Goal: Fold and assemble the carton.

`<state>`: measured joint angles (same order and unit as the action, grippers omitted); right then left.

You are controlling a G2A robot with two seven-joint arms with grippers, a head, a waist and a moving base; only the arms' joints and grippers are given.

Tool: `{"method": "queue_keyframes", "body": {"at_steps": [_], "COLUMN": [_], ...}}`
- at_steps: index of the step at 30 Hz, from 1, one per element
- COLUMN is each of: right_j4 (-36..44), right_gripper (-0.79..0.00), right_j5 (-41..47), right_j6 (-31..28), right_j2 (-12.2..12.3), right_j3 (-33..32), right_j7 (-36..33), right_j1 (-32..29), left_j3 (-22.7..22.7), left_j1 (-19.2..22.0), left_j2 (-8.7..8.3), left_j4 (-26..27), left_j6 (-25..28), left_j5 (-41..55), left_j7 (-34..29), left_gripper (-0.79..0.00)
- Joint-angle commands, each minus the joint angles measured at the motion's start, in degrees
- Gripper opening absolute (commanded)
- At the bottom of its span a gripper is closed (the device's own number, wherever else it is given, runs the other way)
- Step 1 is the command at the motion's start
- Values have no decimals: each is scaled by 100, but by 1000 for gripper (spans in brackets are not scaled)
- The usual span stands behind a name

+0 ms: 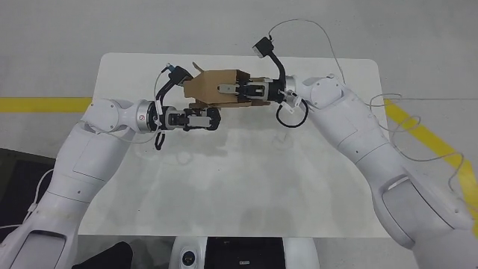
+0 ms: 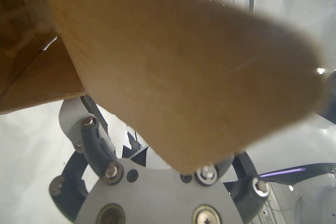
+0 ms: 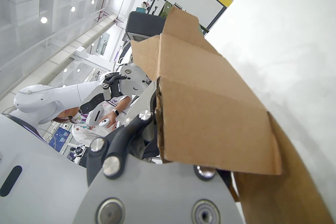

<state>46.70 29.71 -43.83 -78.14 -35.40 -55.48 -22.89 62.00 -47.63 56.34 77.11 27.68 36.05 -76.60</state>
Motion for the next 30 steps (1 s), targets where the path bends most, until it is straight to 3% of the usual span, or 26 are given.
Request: {"method": "queue_keyframes", "body": {"at_steps": [1,30], "right_j4": [-9,-127], "right_gripper": [-785,-785], "right_j5": [-15,-266], "right_j6": [-9,120], "right_j2": [-19,-108], "right_j3": [-20,-458], "right_j7": [-5,-128], "right_j1": [-10,-214], "left_j3": [4,182], "left_j1": [7,21], "left_j2": [2,-17], "left_j4": [-1,-97], "left_j6": [28,54], "left_j5": [-25,-15], "left_j7": [28,54], "left_gripper": [0,0]}}
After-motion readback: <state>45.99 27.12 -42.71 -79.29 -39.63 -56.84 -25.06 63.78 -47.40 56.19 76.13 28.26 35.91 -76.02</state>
